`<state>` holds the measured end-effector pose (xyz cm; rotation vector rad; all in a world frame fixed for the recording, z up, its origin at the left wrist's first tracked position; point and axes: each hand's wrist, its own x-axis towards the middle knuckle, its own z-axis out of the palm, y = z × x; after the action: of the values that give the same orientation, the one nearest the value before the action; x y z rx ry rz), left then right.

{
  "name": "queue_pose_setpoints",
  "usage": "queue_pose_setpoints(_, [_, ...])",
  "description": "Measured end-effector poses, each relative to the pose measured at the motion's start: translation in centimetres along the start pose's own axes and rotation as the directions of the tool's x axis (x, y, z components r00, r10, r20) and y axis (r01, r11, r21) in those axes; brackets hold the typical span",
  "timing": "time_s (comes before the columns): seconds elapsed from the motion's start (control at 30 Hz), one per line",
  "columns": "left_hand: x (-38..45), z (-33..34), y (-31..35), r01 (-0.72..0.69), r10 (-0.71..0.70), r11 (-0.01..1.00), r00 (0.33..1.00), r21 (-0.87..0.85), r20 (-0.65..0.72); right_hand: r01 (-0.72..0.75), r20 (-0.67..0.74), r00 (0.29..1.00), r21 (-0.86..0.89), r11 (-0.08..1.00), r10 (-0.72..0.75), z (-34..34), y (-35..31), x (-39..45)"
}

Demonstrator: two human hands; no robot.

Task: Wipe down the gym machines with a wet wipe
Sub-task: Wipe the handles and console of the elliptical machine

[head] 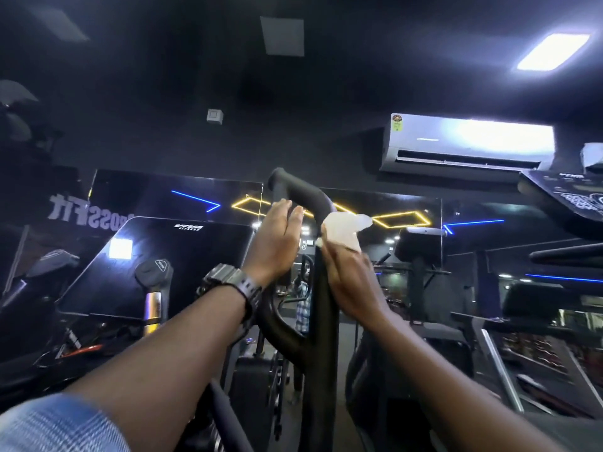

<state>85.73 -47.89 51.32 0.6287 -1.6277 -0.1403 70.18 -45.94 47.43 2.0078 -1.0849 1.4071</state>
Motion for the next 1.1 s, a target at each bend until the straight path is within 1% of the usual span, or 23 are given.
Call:
queue_pose_setpoints(0.03, [0.6,0.1,0.0,-0.003,0.003,1.0,1.0,0.006,-0.003,0.026,0.029,0.999,-0.02,0.999,-0.026,-0.2,-0.1,-1.0])
queue_pose_setpoints(0.1, [1.7,0.4,0.0,-0.003,0.003,1.0,1.0,-0.003,-0.024,0.123,0.029,0.992,-0.086,0.989,-0.121,-1.0,0.1,-1.2])
queue_pose_setpoints(0.17, [2.2,0.7,-0.4,-0.015,0.015,1.0,0.998,-0.003,-0.056,0.228,0.048,0.974,-0.175,0.958,-0.223,-1.6,0.4,0.5])
queue_pose_setpoints(0.2, [2.3,0.9,-0.8,-0.028,0.029,1.0,0.997,0.008,-0.073,0.257,0.082,0.966,-0.206,0.944,-0.245,-1.6,0.5,2.0])
queue_pose_setpoints(0.27, [2.4,1.3,-1.6,-0.059,0.059,0.998,0.992,0.011,-0.107,0.266,0.145,0.961,-0.247,0.932,-0.236,-1.1,0.4,5.6])
queue_pose_setpoints(0.37, [2.4,1.5,-2.2,-0.1,0.096,0.995,0.982,-0.017,-0.162,0.268,0.197,0.957,-0.326,0.906,-0.212,-0.3,-0.4,10.9])
queue_pose_setpoints(0.47, [2.5,1.7,-2.7,-0.153,0.142,0.988,0.968,-0.037,-0.208,0.223,0.271,0.956,-0.434,0.873,-0.109,0.5,-1.2,14.9])
queue_pose_setpoints(0.53, [2.6,1.7,-2.8,-0.157,0.138,0.986,0.961,-0.064,-0.238,0.293,0.317,0.938,-0.508,0.81,-0.14,1.2,-1.9,16.5])
queue_pose_setpoints(0.63, [2.6,1.6,-2.8,-0.148,0.125,0.987,0.956,-0.07,-0.265,0.472,0.424,0.87,-0.566,0.676,-0.253,1.8,-2.6,17.4])
queue_pose_setpoints(0.7, [2.4,1.5,-2.6,-0.132,0.114,0.99,0.96,-0.055,-0.255,0.595,0.49,0.798,-0.546,0.59,-0.351,1.5,-2.6,17.2])
queue_pose_setpoints(0.77, [2.1,1.4,-2.5,-0.133,0.111,0.989,0.96,-0.069,-0.256,0.691,0.544,0.715,-0.455,0.561,-0.439,0.9,-1.9,16.4])
queue_pose_setpoints(0.8, [2.0,1.4,-2.5,-0.143,0.119,0.987,0.957,-0.074,-0.264,0.703,0.554,0.7,-0.423,0.572,-0.45,0.8,-1.2,16.1])
queue_pose_setpoints(0.83, [2.0,1.4,-2.4,-0.152,0.127,0.986,0.954,-0.075,-0.271,0.683,0.546,0.715,-0.412,0.603,-0.437,0.5,-0.7,15.9])
queue_pose_setpoints(0.9, [2.0,1.4,-2.6,-0.157,0.13,0.985,0.95,-0.075,-0.283,0.589,0.481,0.791,-0.432,0.683,-0.378,0.5,-0.1,16.0])
queue_pose_setpoints(0.93, [2.1,1.3,-2.7,-0.16,0.131,0.984,0.949,-0.078,-0.288,0.514,0.434,0.84,-0.45,0.73,-0.324,0.7,-0.3,16.3])
queue_pose_setpoints(0.97, [2.1,1.4,-2.8,-0.161,0.132,0.984,0.948,-0.08,-0.29,0.417,0.4,0.886,-0.468,0.779,-0.234,0.9,-0.6,16.8])
queue_pose_setpoints(1.0, [2.1,1.4,-2.9,-0.166,0.137,0.983,0.945,-0.075,-0.295,0.336,0.378,0.913,-0.487,0.806,-0.152,1.2,-1.1,17.4])
queue_pose_setpoints(1.03, [2.2,1.4,-2.9,-0.174,0.146,0.982,0.942,-0.068,-0.302,0.29,0.374,0.922,-0.5,0.816,-0.099,1.6,-1.5,18.2])
queue_pose_setpoints(1.1, [2.1,1.4,-2.9,-0.189,0.159,0.98,0.937,-0.067,-0.311,0.293,0.388,0.917,-0.499,0.815,-0.092,2.3,-2.2,19.5])
